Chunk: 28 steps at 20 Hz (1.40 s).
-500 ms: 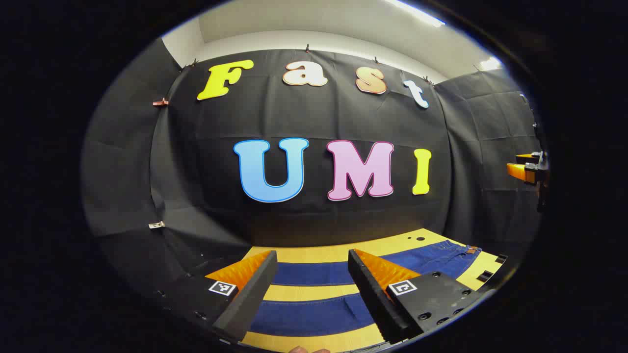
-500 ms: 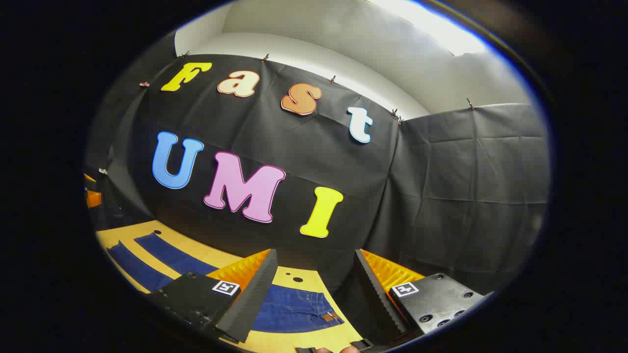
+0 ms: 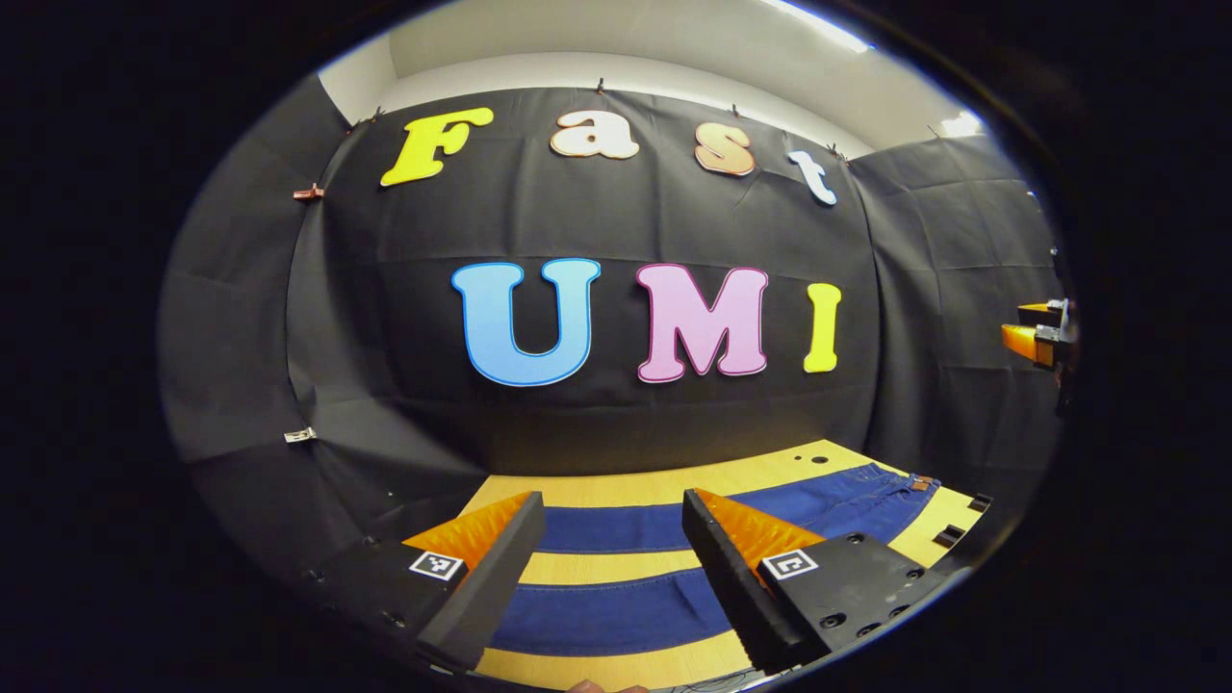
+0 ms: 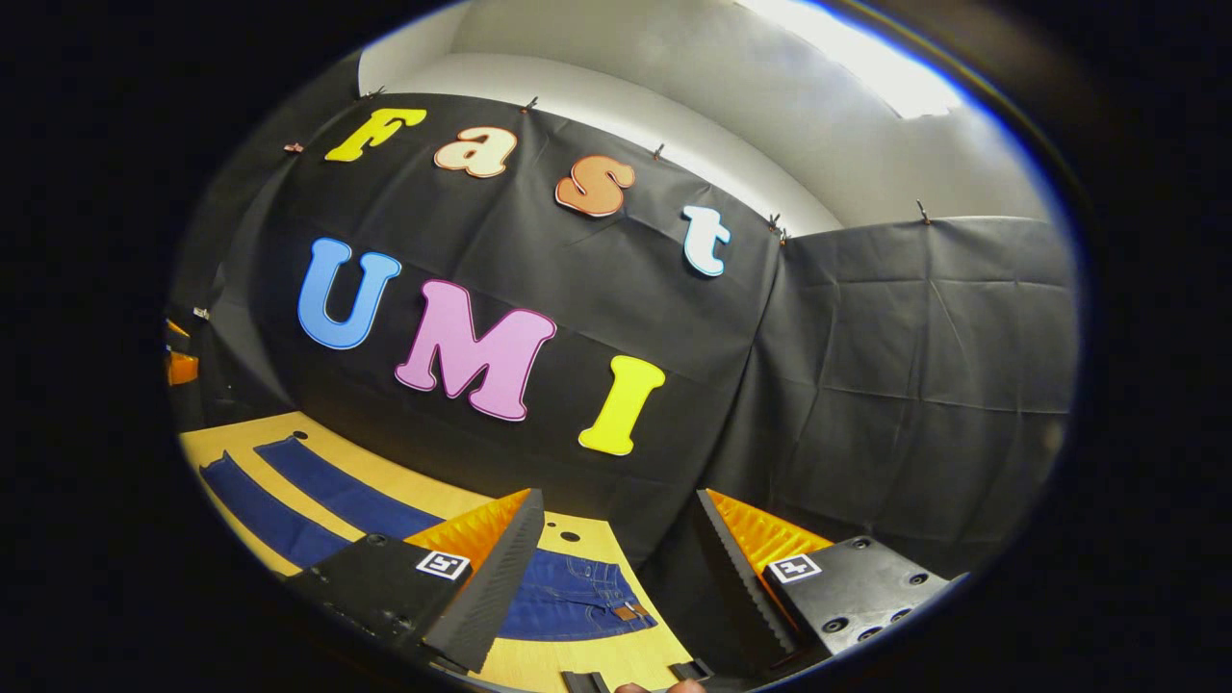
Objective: Grasp the waist and the cuffs of the jeans and fold them to make the two legs overlap; first hold the waist and fold one-third of the jeans toward the cuffs, then hold the cuffs and fold the remaining one-third in the same direction to finish folding.
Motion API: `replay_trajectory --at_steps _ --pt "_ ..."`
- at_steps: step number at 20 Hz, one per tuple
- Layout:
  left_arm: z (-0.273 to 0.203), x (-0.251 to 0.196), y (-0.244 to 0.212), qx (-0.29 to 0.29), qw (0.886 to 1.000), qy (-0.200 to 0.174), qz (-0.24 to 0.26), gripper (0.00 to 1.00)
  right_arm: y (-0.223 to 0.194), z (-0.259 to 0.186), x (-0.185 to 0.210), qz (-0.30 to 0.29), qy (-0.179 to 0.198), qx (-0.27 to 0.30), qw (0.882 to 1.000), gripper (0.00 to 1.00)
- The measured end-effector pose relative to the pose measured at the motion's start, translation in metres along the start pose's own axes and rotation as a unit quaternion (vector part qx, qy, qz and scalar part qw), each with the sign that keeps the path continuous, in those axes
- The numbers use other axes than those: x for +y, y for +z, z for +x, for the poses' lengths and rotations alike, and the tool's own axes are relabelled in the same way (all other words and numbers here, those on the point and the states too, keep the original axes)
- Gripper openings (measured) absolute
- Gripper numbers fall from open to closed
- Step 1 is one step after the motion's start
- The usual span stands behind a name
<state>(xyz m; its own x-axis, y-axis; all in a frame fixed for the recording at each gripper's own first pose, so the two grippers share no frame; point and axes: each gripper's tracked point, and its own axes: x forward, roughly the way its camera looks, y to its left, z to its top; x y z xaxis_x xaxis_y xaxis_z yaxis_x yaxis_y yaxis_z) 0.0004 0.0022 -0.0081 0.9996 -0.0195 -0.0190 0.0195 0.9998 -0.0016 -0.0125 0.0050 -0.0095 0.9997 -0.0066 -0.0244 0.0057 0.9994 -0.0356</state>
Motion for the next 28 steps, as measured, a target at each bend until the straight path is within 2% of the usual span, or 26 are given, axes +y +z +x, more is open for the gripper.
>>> replay_trajectory --at_steps 6,9,11,13,16,18,22,26,28 --pt "-0.002 0.005 -0.011 0.008 1.000 -0.002 0.031 0.96 -0.016 0.005 0.022 -0.029 0.022 0.009 0.999 0.96" --pt "-0.004 0.010 -0.035 0.023 0.997 -0.026 0.063 0.96 -0.021 0.014 0.032 -0.065 0.040 0.004 0.997 0.94" --pt "-0.006 0.016 -0.062 0.048 0.993 -0.045 0.103 0.98 -0.026 0.021 0.039 -0.099 0.055 -0.001 0.994 0.94" --pt "-0.001 0.023 -0.080 0.066 0.982 -0.063 0.168 0.98 -0.034 0.027 0.047 -0.137 0.075 -0.002 0.988 0.96" --pt "0.001 0.027 -0.108 0.075 0.957 -0.105 0.261 0.98 -0.062 0.033 0.053 -0.204 0.104 0.006 0.974 0.96" --pt "-0.001 0.026 -0.144 0.103 0.934 -0.143 0.309 0.98 -0.098 0.035 0.057 -0.256 0.128 0.025 0.958 0.96" --pt "0.000 0.038 -0.215 0.163 0.876 -0.201 0.407 0.97 -0.157 0.041 0.079 -0.351 0.194 0.044 0.915 0.96" --pt "0.012 0.049 -0.276 0.226 0.822 -0.246 0.462 0.97 -0.209 0.055 0.113 -0.393 0.262 0.045 0.881 0.96" --pt "0.022 0.062 -0.303 0.256 0.788 -0.258 0.497 0.98 -0.232 0.065 0.123 -0.419 0.293 0.043 0.859 0.96"
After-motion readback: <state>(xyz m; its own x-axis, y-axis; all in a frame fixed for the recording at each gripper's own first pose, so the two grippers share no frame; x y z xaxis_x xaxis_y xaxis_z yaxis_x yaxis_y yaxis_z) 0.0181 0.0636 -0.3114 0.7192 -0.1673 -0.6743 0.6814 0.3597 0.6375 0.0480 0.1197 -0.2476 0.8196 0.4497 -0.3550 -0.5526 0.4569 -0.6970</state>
